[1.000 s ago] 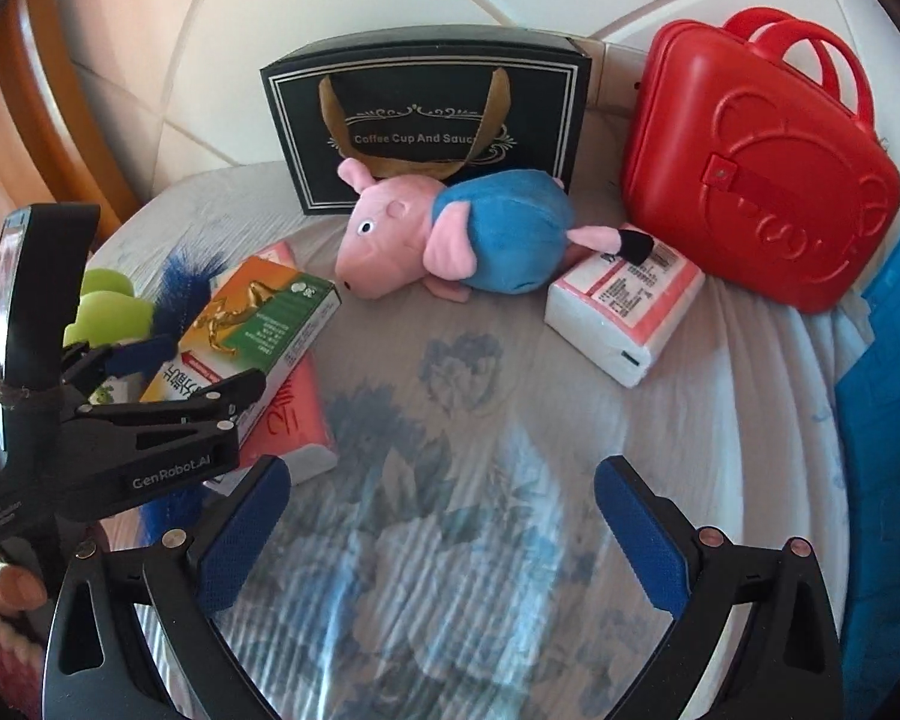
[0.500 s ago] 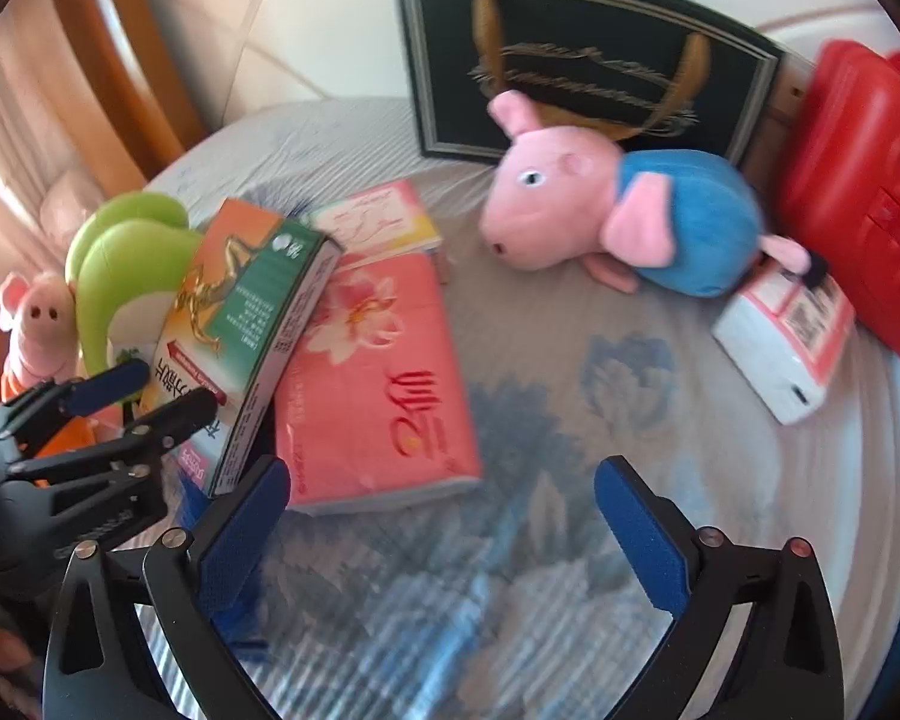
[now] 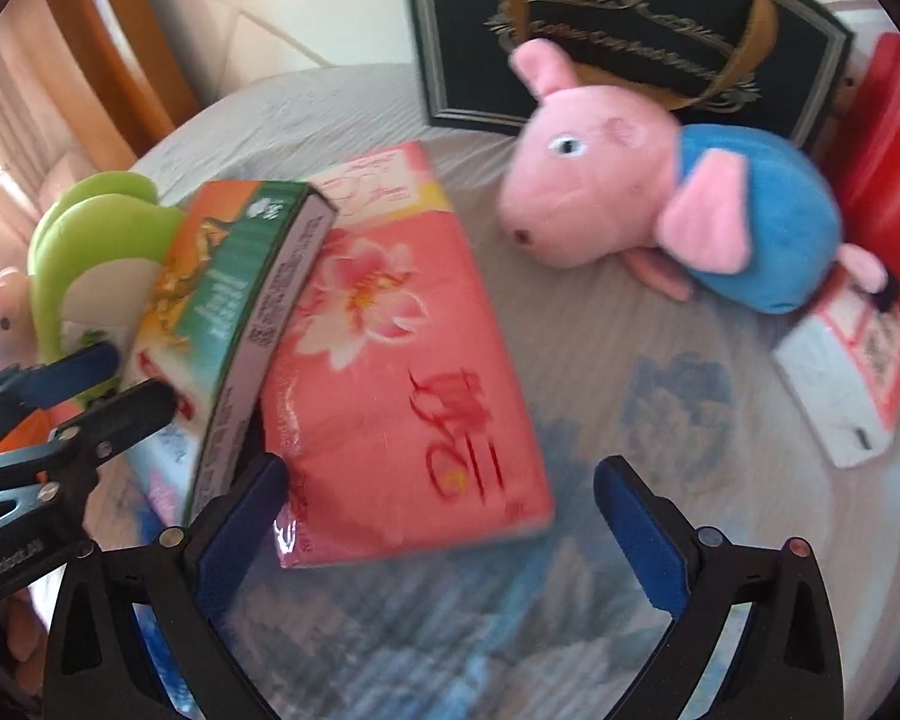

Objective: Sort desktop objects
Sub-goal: 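Grasp the green medicine box with left tool while right reaches the pink tissue pack, then lift the medicine box with left tool while right grasps and lifts the tissue pack, then carry the medicine box and tissue pack with both tools over the blue bin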

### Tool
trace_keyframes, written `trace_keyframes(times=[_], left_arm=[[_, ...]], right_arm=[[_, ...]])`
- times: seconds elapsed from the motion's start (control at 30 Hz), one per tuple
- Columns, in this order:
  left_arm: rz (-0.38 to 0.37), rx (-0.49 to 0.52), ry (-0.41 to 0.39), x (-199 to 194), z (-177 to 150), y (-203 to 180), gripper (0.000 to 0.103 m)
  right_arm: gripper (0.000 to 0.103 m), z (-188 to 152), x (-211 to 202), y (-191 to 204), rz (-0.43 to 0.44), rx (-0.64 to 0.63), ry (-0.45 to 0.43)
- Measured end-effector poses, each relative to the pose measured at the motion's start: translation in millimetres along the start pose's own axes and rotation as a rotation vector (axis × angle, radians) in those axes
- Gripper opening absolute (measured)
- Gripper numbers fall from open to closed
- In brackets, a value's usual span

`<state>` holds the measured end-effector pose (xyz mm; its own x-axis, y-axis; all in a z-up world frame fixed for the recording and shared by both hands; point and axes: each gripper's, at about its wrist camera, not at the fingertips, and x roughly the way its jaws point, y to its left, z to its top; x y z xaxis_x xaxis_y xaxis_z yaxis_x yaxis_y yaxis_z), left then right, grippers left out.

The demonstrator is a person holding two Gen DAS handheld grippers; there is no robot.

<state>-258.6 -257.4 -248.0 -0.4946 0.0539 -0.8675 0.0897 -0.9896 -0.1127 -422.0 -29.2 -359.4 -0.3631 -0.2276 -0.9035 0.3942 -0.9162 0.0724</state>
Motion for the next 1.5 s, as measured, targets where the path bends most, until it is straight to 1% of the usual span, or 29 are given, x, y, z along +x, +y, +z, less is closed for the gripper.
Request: trace_keyframes(times=[0.03,0.13,0.2,0.27,0.33,0.37,0.43,0.47,0.5,0.53,0.6,0.63,0.67,0.73,0.8,0.87,0.93,0.97,1.0,1.03,1.07,1.1,1.13,1.17,1.23,1.33,1.4,1.47,1.5], left_arm=[[-0.004,0.009,0.011,-1,-3,-3,0.061],[-0.010,0.016,0.034,-10,-8,-14,0.061],[-0.033,0.016,0.021,-21,-6,-23,0.061],[-0.041,0.049,-0.008,-31,-2,-37,0.062],[-0.015,0.104,-0.019,-31,4,-49,0.069],[0.004,0.130,-0.015,-26,7,-54,0.069],[0.030,0.161,0.023,-7,13,-57,0.069],[0.029,0.172,0.059,5,15,-57,0.070],[0.027,0.178,0.072,13,17,-56,0.076],[0.062,0.193,0.073,21,19,-55,0.080],[0.142,0.226,0.074,35,22,-54,0.083],[0.176,0.227,0.075,41,25,-52,0.083],[0.192,0.214,0.073,46,28,-49,0.083],[0.183,0.191,0.054,48,31,-43,0.082],[0.192,0.199,0.030,48,32,-45,0.083],[0.224,0.212,0.010,50,29,-48,0.080],[0.246,0.206,-0.004,48,27,-47,0.070],[0.251,0.199,-0.008,46,26,-46,0.066],[0.253,0.189,-0.008,44,25,-45,0.058],[0.255,0.173,-0.007,41,24,-44,0.048],[0.249,0.154,-0.002,38,22,-41,0.042],[0.237,0.140,0.004,34,22,-36,0.034],[0.224,0.130,0.006,29,19,-35,0.031],[0.214,0.129,0.006,25,16,-35,0.031],[0.203,0.140,-0.001,14,9,-40,0.026],[0.174,0.154,-0.016,-2,4,-52,0.023],[0.149,0.162,-0.024,-9,1,-60,0.023],[0.130,0.174,-0.024,-14,-2,-69,0.023],[0.120,0.181,-0.026,-16,-4,-72,0.022]], right_arm=[[0.103,-4,-4,-4,-0.027,0.007,0.000],[0.103,-15,-14,-27,-0.069,0.052,0.022],[0.103,-22,-22,-38,-0.099,0.058,0.042],[0.103,-30,-31,-44,-0.105,0.058,0.045],[0.103,-35,-42,-48,-0.087,0.062,0.029],[0.103,-36,-45,-49,-0.081,0.063,0.023],[0.103,-35,-52,-50,-0.068,0.053,0.010],[0.103,-34,-54,-50,-0.055,0.026,0.007],[0.103,-32,-55,-49,-0.047,0.011,0.002],[0.103,-28,-54,-47,-0.039,-0.004,-0.003],[0.103,-21,-51,-42,-0.026,-0.039,-0.011],[0.103,-16,-48,-39,-0.019,-0.060,-0.014],[0.103,-13,-45,-39,-0.013,-0.083,-0.018],[0.103,-1,-34,-32,0.000,-0.131,-0.024],[0.103,8,-18,-24,0.023,-0.207,-0.023],[0.103,15,-3,-15,0.052,-0.266,-0.008],[0.103,20,3,-10,0.066,-0.304,-0.026],[0.103,23,6,-9,0.075,-0.306,-0.018],[0.103,24,10,-9,0.083,-0.299,-0.005],[0.103,23,10,-9,0.081,-0.294,0.000],[0.103,21,10,-8,0.067,-0.291,0.004],[0.102,18,10,-9,0.042,-0.272,0.019],[0.102,14,12,-11,0.020,-0.246,0.041],[0.101,7,10,-15,0.016,-0.210,0.056],[0.100,-7,4,-24,0.000,-0.144,0.083],[0.100,-33,-11,-36,-0.007,-0.059,0.120],[0.102,-47,-19,-40,0.008,-0.025,0.135],[0.103,-57,-21,-41,0.031,-0.019,0.150],[0.103,-59,-20,-41,0.024,-0.019,0.155]])
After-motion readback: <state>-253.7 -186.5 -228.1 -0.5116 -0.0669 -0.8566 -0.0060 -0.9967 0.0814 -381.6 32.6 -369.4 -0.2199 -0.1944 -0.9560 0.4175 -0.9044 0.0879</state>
